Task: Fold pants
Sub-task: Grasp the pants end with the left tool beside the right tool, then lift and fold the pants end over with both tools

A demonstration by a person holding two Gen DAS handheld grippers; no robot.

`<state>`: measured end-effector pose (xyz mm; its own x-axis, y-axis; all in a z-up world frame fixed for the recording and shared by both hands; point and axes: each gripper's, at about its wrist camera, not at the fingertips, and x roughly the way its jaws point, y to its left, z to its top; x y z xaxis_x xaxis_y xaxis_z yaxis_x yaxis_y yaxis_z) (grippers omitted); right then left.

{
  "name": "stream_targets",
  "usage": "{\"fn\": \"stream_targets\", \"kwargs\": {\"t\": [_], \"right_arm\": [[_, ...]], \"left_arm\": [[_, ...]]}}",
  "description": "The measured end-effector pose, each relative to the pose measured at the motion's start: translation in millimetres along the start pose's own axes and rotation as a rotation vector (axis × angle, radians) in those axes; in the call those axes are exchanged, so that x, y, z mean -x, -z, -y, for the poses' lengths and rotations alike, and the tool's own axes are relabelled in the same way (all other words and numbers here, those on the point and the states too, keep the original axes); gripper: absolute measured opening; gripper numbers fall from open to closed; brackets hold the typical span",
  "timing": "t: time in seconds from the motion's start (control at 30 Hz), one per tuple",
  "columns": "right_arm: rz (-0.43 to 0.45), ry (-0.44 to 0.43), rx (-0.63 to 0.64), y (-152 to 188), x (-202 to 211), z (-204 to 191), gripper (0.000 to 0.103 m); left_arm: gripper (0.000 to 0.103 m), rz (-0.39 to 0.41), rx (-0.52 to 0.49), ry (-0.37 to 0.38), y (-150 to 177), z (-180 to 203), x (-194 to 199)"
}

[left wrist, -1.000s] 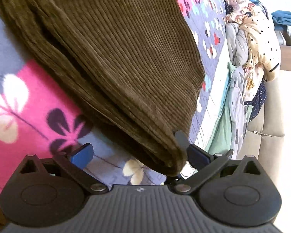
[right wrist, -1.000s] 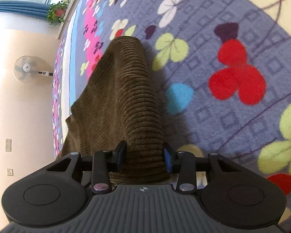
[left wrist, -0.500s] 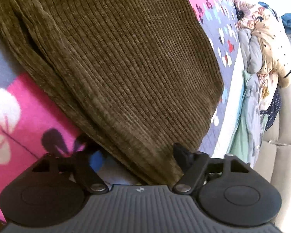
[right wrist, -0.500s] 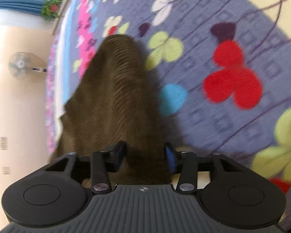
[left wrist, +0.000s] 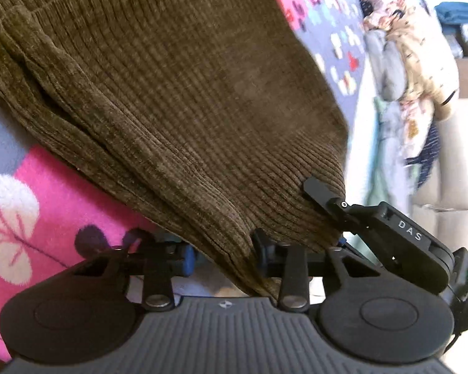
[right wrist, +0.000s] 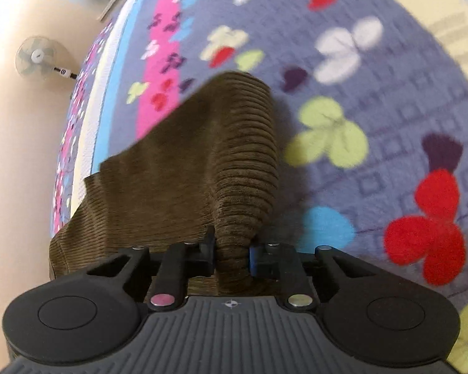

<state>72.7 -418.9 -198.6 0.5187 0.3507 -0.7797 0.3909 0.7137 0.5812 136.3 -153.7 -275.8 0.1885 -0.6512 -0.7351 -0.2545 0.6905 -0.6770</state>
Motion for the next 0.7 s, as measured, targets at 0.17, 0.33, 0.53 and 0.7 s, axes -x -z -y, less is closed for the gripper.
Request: {"fn": "stream_targets", "kwargs": {"t": [0.17,0.33,0.53,0.7], "right_arm": [[0.027,0.061,0.17,-7,23,-86,0.018],[0.066,0.125,0.316,-12,31,-178,0.017],[0.069,0.2,0.476,7,-4,-290,0.017],[0.038,0.214,0.597,38,-53,-373,0.017]], "left_arm": [[0.036,-0.023,0.069,0.172,-24,-10,43],[0.037,0.004,0.138,0.306,-57,-28,91],[0.037,0.059,0.222,0.396,-100,-74,145],[0.037,0.127,0.286,0.432,-138,-125,186]]}}
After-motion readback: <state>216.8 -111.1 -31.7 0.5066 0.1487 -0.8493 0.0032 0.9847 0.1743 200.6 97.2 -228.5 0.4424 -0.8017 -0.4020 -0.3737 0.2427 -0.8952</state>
